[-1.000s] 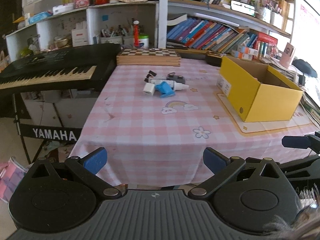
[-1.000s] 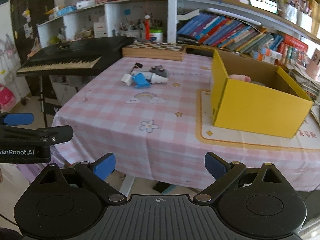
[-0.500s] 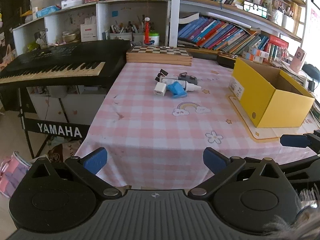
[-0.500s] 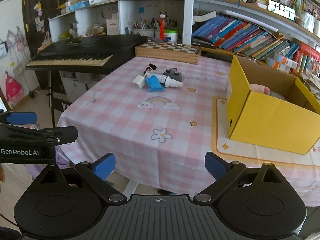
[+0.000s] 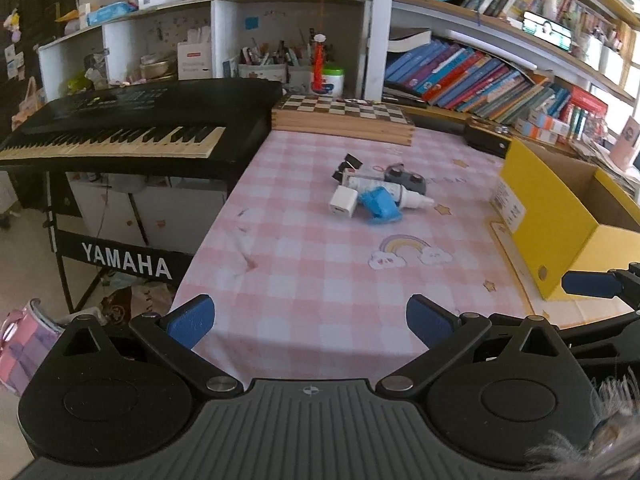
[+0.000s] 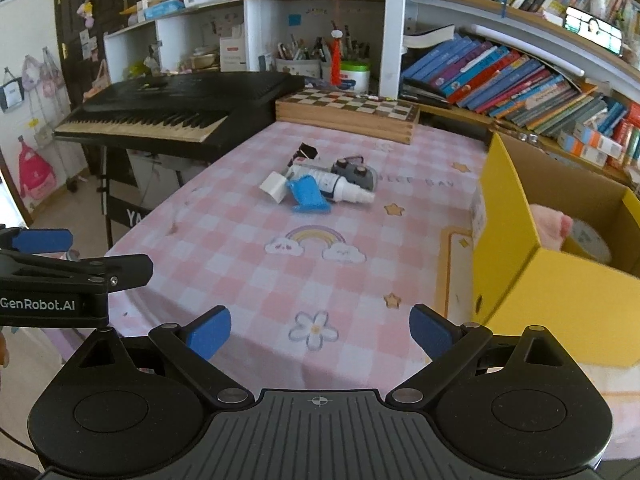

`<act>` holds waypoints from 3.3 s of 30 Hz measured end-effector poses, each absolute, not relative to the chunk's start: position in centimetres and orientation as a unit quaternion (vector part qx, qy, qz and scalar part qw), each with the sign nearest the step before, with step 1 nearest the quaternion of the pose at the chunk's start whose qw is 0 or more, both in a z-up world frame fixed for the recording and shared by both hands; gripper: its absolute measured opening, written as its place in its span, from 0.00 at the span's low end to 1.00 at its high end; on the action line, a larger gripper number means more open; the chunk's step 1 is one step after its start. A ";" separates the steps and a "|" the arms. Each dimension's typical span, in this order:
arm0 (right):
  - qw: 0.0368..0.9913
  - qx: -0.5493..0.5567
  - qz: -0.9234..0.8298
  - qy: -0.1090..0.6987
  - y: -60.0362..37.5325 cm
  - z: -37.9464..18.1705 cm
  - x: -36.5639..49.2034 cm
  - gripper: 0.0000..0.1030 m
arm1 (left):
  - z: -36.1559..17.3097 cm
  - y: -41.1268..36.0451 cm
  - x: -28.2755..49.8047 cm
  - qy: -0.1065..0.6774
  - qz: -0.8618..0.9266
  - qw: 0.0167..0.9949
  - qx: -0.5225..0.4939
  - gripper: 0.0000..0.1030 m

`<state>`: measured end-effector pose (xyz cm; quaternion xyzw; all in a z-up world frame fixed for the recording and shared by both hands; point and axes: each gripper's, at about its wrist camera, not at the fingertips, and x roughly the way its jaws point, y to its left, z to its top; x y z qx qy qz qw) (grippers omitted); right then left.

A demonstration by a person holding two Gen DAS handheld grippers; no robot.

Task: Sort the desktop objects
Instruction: 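Grasp the white cube with left tool while right tool grasps the blue cloth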

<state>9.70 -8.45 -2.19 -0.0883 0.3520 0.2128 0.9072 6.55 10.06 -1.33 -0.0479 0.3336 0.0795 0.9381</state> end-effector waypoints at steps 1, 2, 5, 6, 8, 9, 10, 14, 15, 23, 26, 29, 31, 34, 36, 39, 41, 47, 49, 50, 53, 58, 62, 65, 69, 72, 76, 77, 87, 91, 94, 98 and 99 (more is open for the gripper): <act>0.907 -0.089 0.215 0.352 -8.3 -2.2 10.2 0.95 | -1.3 10.1 6.9 0.334 0.083 0.938 -0.049 1.00; 0.907 -0.089 0.216 0.351 -8.2 -2.2 10.7 0.95 | -1.3 10.2 7.4 0.334 0.086 0.937 -0.051 1.00; 0.907 -0.084 0.218 0.350 -8.1 -2.2 12.3 0.95 | -1.3 10.5 8.7 0.334 0.097 0.936 -0.056 1.00; 0.907 -0.081 0.218 0.351 -8.1 -2.2 12.9 0.95 | -1.2 10.6 9.1 0.334 0.100 0.936 -0.057 1.00; 0.907 -0.071 0.217 0.354 -8.2 -2.1 13.9 0.95 | -1.1 10.7 10.1 0.335 0.107 0.934 -0.058 1.00; 0.908 -0.067 0.215 0.355 -8.3 -2.0 14.5 0.95 | -1.1 10.7 10.5 0.335 0.110 0.934 -0.058 1.00; 0.908 -0.065 0.213 0.354 -8.3 -2.0 14.9 0.95 | -1.0 10.8 11.0 0.335 0.112 0.933 -0.059 1.00; 0.910 -0.057 0.207 0.354 -8.5 -2.0 16.9 0.95 | -1.1 10.8 12.5 0.336 0.120 0.932 -0.060 1.00; 0.911 -0.055 0.206 0.354 -8.5 -2.0 17.4 0.95 | -1.1 10.8 12.9 0.337 0.121 0.932 -0.059 1.00; 0.908 -0.048 0.207 0.362 -8.4 -2.5 20.8 0.93 | -1.9 10.6 15.7 0.348 0.107 0.930 -0.058 0.99; 0.907 -0.042 0.210 0.361 -8.5 -2.5 21.8 0.92 | -2.4 10.5 16.9 0.346 0.103 0.931 -0.050 0.97; 0.907 -0.034 0.213 0.361 -8.4 -2.5 22.9 0.90 | -3.1 10.5 18.5 0.348 0.104 0.931 -0.044 0.88; 0.907 -0.030 0.217 0.361 -8.3 -2.5 23.5 0.89 | -3.6 10.7 19.8 0.354 0.098 0.929 -0.044 0.83; 0.904 -0.029 0.225 0.362 -8.1 -2.6 24.2 0.86 | -4.5 10.6 21.9 0.364 0.078 0.928 -0.030 0.70; 0.901 -0.029 0.233 0.364 -8.1 -2.6 24.6 0.83 | -4.9 10.5 23.2 0.365 0.063 0.929 -0.014 0.63; 0.898 -0.030 0.243 0.366 -8.1 -2.7 24.9 0.79 | -5.4 10.2 24.8 0.365 0.039 0.930 0.005 0.57; 0.896 -0.030 0.247 0.368 -8.1 -2.8 25.1 0.73 | -6.0 10.2 26.0 0.373 0.028 0.927 0.014 0.50; 0.885 -0.032 0.257 0.386 -8.0 -3.4 25.8 0.68 | -7.1 10.1 28.3 0.388 -0.007 0.921 0.021 0.40; 0.881 -0.032 0.262 0.392 -7.7 -3.6 26.0 0.65 | -7.2 10.2 28.6 0.392 -0.018 0.920 0.015 0.27; 0.879 -0.032 0.265 0.395 -7.6 -3.8 26.1 0.63 | -7.2 10.3 28.6 0.393 -0.019 0.919 0.010 0.25; 0.873 -0.036 0.277 0.399 -6.8 -4.1 26.4 0.58 | -6.9 11.3 28.0 0.397 0.000 0.918 -0.011 0.24; 0.862 -0.041 0.303 0.404 -4.9 -5.0 27.2 0.48 | -6.1 13.9 25.2 0.404 0.035 0.912 -0.060 0.24; 0.858 -0.056 0.312 0.405 -2.9 -6.1 27.9 0.44 | -5.4 15.0 22.8 0.401 0.060 0.909 -0.095 0.24; 0.852 -0.068 0.320 0.408 -1.5 -6.9 28.2 0.43 | -4.9 15.2 21.6 0.395 0.077 0.908 -0.112 0.24; 0.854 -0.080 0.314 0.407 -0.5 -7.7 28.5 0.37 | -4.0 14.6 20.7 0.383 0.080 0.912 -0.121 0.24; 0.853 -0.073 0.317 0.409 -0.6 -8.0 28.8 0.28 | -3.5 14.2 20.5 0.376 0.077 0.916 -0.118 0.24; 0.849 -0.058 0.333 0.406 -1.3 -7.0 28.2 0.27 | -2.9 13.9 20.4 0.368 0.070 0.920 -0.118 0.24; 0.850 -0.057 0.337 0.402 -1.6 -6.6 27.9 0.27 | -2.7 13.9 20.3 0.365 0.069 0.921 -0.119 0.24; 0.868 -0.018 0.329 0.372 -5.6 -2.0 24.8 0.27 | 0.1 12.5 18.3 0.333 0.033 0.935 -0.120 0.24; 0.872 -0.009 0.324 0.366 -7.2 -0.7 23.3 0.27 | 1.4 11.9 16.8 0.316 0.019 0.941 -0.120 0.24; 0.873 -0.004 0.322 0.366 -8.1 0.3 21.7 0.27 | 2.3 11.8 15.3 0.303 0.012 0.943 -0.133 0.24; 0.875 -0.005 0.320 0.364 -8.9 1.3 19.7 0.27 | 2.8 11.5 13.4 0.300 -0.005 0.942 -0.147 0.24; 0.874 -0.003 0.318 0.366 -9.1 1.3 19.2 0.27 | 2.8 11.4 13.0 0.302 -0.010 0.942 -0.147 0.24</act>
